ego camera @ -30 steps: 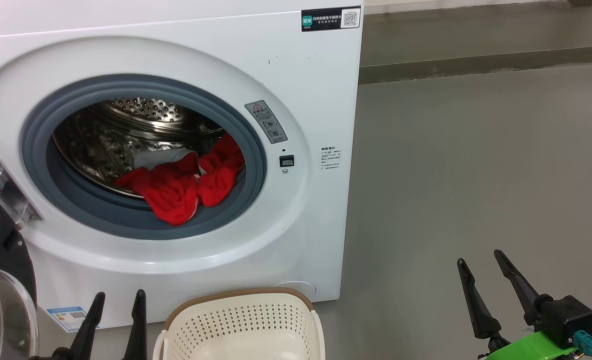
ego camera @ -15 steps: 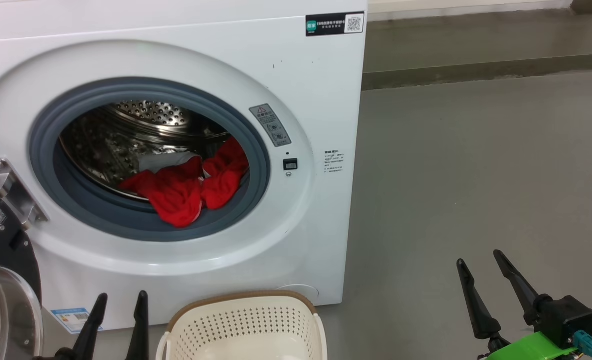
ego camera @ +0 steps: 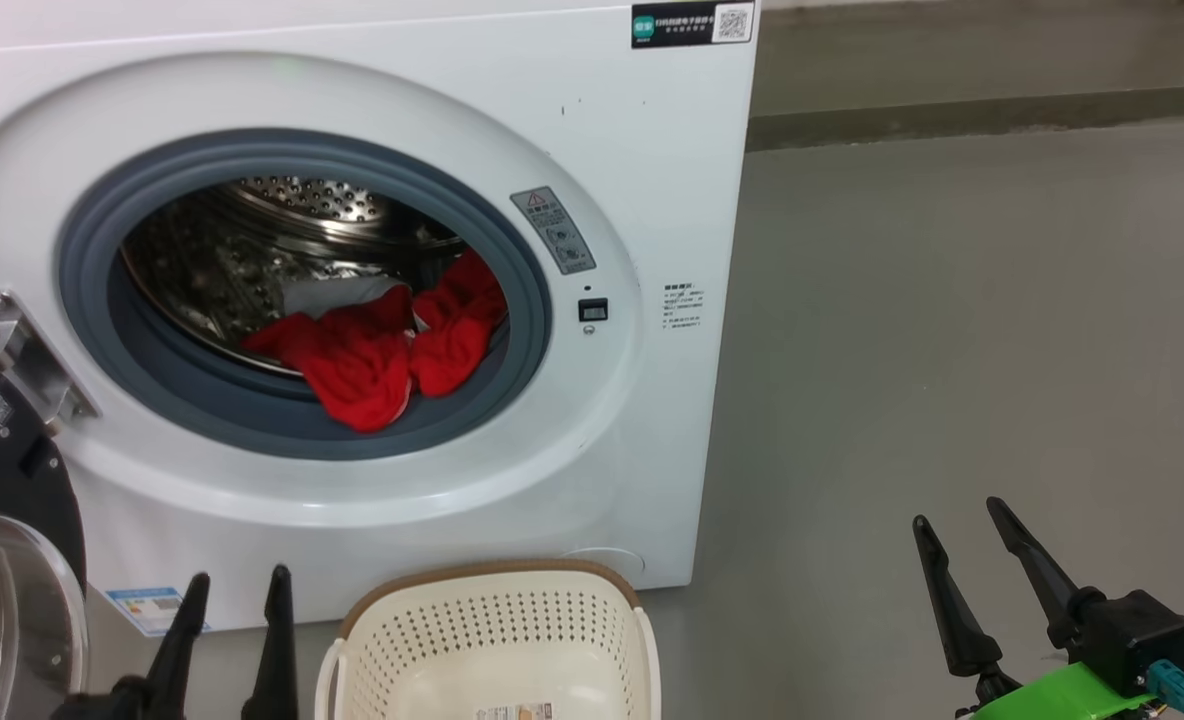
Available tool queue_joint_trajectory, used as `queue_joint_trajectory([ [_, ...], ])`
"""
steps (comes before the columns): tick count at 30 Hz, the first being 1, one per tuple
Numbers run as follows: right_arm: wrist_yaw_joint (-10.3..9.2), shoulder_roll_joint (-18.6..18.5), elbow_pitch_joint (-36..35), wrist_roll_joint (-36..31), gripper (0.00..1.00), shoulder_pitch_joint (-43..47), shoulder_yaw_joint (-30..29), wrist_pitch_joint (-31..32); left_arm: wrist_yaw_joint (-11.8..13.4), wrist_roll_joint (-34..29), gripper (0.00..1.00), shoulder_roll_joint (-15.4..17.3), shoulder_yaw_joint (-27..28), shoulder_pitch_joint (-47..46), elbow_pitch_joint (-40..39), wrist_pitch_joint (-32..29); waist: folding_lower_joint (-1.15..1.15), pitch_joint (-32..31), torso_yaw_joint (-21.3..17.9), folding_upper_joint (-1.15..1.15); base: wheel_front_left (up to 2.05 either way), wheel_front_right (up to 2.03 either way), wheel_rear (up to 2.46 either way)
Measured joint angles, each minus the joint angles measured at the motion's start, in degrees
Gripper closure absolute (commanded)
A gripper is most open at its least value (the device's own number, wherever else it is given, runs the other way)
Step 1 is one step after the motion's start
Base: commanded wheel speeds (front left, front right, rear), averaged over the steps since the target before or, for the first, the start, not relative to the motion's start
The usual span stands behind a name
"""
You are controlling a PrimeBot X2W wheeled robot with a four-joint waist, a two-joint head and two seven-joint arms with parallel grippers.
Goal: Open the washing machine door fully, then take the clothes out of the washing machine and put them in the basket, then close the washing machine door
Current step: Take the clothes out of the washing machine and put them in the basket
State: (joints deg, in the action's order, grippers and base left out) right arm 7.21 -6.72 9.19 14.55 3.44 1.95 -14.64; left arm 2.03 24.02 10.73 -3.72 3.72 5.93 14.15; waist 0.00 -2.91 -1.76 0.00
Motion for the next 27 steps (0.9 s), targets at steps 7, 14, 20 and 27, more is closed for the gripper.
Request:
queue_joint_trajectory([
  [7, 0.00, 0.1, -0.4, 0.4, 0.00, -0.6, 0.0, 0.0, 1.6, -1.5, 0.00, -0.5, -1.0, -5.0, 1.5, -0.4, 0.00, 2.6, 0.4, 0.00, 0.00, 0.00, 0.00],
  [14, 0.00, 0.4, -1.2, 2.4, 0.00, -3.4, -0.1, 0.0, 3.1, -3.3, 0.00, -0.8, -1.5, -10.8, 3.0, -0.4, 0.00, 6.4, 0.6, 0.00, 0.00, 0.00, 0.00],
  [20, 0.00, 0.4, -2.4, 2.6, 0.00, -6.4, -0.1, 0.0, 3.5, -3.9, 0.00, -1.7, -2.0, -18.3, 5.4, -0.2, 0.00, 10.5, 0.7, 0.00, 0.00, 0.00, 0.00],
  [27, 0.00, -0.5, -3.2, 2.5, 0.00, -11.0, 0.6, 0.0, 2.1, -5.0, 0.00, -1.9, -3.0, -31.1, 11.9, 0.2, 0.00, 17.0, 0.5, 0.00, 0.00, 0.00, 0.00],
])
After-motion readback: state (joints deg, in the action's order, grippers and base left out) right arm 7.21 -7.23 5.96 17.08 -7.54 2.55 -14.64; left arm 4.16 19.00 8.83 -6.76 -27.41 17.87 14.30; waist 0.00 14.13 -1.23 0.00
